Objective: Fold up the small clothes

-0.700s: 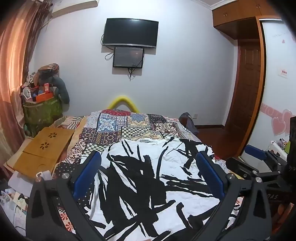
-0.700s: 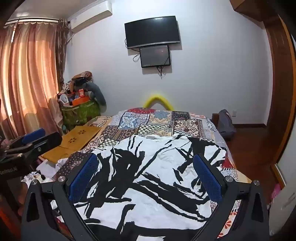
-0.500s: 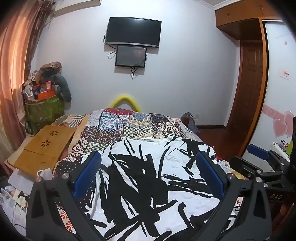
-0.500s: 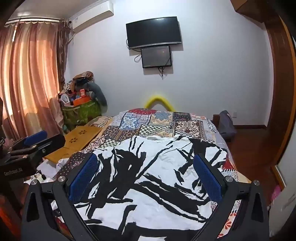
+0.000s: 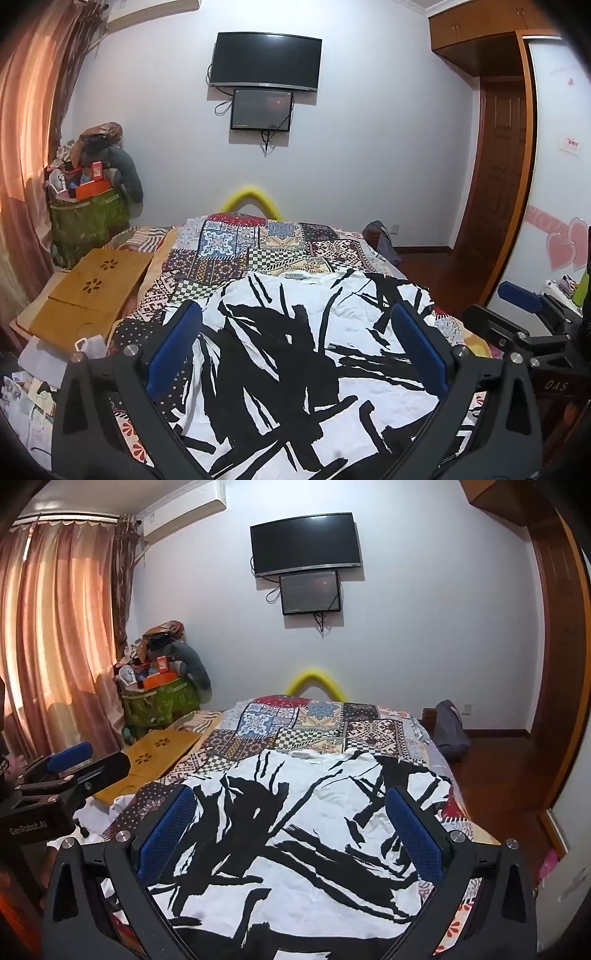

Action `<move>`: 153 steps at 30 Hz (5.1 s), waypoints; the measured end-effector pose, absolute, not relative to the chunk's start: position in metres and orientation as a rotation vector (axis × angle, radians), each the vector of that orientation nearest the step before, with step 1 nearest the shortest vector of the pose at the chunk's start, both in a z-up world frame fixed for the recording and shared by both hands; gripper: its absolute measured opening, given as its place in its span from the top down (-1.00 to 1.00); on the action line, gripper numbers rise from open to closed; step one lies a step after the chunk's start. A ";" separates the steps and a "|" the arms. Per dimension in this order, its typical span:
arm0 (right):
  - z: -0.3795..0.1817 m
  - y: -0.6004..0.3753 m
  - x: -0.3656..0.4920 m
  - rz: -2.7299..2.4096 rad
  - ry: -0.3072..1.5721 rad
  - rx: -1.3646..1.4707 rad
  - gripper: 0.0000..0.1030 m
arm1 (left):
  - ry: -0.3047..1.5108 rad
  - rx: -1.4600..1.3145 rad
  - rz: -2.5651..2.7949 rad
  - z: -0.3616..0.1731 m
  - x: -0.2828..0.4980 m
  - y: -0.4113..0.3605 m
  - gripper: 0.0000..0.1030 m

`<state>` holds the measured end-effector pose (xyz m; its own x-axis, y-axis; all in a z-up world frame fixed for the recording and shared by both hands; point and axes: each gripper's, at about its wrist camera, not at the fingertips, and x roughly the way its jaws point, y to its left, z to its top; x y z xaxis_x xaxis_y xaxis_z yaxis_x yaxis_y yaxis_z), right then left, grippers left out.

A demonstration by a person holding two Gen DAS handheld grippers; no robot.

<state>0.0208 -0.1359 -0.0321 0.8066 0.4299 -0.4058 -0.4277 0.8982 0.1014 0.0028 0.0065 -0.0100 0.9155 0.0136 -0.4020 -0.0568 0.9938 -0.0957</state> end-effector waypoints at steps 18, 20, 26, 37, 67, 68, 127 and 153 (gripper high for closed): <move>-0.030 -0.140 0.020 0.451 0.432 0.009 -0.99 | 0.412 -0.102 0.039 -0.008 0.002 0.007 -1.00; -0.030 -0.140 0.020 0.450 0.431 0.009 -0.99 | 0.412 -0.100 0.042 -0.008 0.002 0.006 -1.00; -0.030 -0.139 0.020 0.451 0.431 0.006 -0.99 | 0.414 -0.107 0.047 -0.010 0.003 0.006 -1.00; -0.030 -0.139 0.020 0.450 0.431 0.008 -0.99 | 0.412 -0.105 0.050 -0.010 0.002 0.007 -1.00; -0.033 -0.136 0.022 0.443 0.427 0.006 -0.99 | 0.391 -0.108 0.070 -0.009 0.001 0.013 -1.00; -0.034 -0.136 0.024 0.442 0.427 0.005 -0.99 | 0.390 -0.107 0.071 -0.009 0.001 0.014 -1.00; -0.202 0.088 0.289 0.813 0.996 -0.399 -0.15 | 1.070 -0.990 0.017 -0.258 0.221 0.273 -0.06; -0.184 0.059 0.272 0.836 1.017 -0.334 -0.15 | 0.857 -0.377 0.116 -0.162 0.250 0.216 0.92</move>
<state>0.2718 0.0593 -0.1837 0.2590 0.4563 -0.8513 -0.7469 0.6535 0.1230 0.2496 0.2162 -0.1624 0.6532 -0.0507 -0.7555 -0.2492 0.9278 -0.2777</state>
